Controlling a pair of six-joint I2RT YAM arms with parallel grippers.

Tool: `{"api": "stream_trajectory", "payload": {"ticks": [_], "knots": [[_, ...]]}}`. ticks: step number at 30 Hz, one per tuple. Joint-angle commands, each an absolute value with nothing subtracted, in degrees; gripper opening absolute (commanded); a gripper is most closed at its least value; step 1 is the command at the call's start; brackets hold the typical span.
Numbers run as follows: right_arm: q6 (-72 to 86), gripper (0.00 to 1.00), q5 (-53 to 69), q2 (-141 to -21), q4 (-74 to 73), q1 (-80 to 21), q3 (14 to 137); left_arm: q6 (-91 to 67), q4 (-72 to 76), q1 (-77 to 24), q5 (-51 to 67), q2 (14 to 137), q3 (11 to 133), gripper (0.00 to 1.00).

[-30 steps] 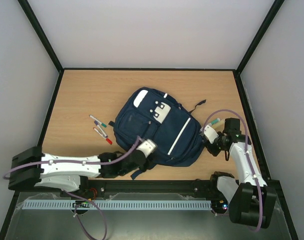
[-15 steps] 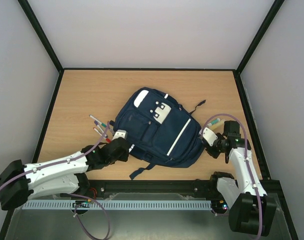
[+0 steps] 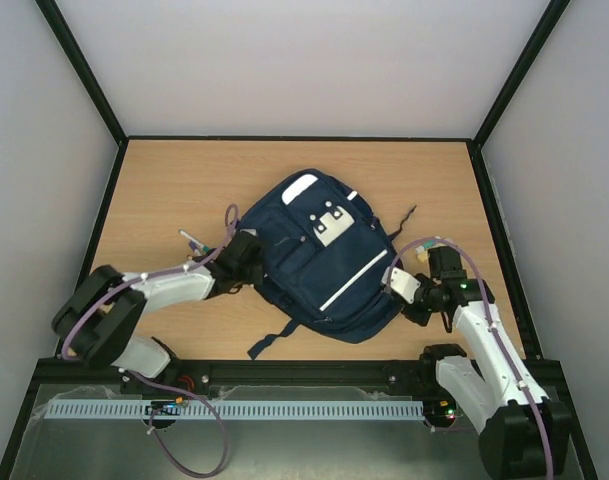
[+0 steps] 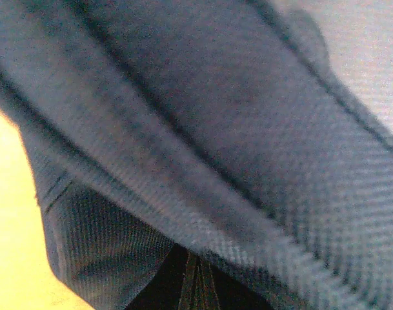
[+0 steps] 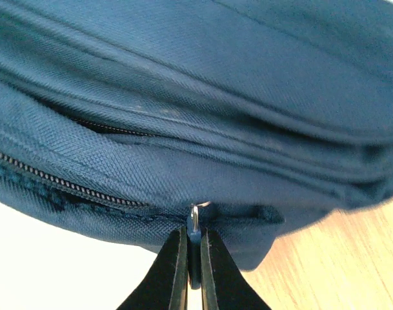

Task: Pack the student bag
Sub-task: Zip the student bag at the center of the board.

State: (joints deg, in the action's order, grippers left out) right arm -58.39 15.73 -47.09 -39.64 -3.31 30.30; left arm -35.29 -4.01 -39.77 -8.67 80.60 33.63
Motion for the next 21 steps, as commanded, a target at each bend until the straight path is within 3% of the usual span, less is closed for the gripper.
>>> {"api": "stream_trajectory", "payload": {"ticks": [1, 9, 12, 16, 21], "knots": [[-55.4, 0.02, 15.7, -47.2, -44.2, -11.2, 32.1, -29.2, 5.8, -36.4, -6.3, 88.8, 42.3, 0.02], [-44.9, 0.01, 12.5, -54.0, -39.8, -27.5, 35.7, -27.6, 7.5, -30.7, -1.9, 95.2, 49.5, 0.07], [-42.7, 0.01, 13.3, -55.6, -37.9, -29.4, 36.0, -27.2, 6.0, -32.7, -3.5, 88.6, 47.9, 0.20], [-41.4, 0.01, 15.1, -56.9, -36.6, -29.4, 36.0, -21.2, 0.6, -40.0, -9.0, 79.7, 47.7, 0.47], [-38.5, 0.01, 19.6, -58.8, -35.0, -29.6, 37.0, -12.4, -0.2, -51.6, -9.5, 70.8, 44.1, 0.57]]}}
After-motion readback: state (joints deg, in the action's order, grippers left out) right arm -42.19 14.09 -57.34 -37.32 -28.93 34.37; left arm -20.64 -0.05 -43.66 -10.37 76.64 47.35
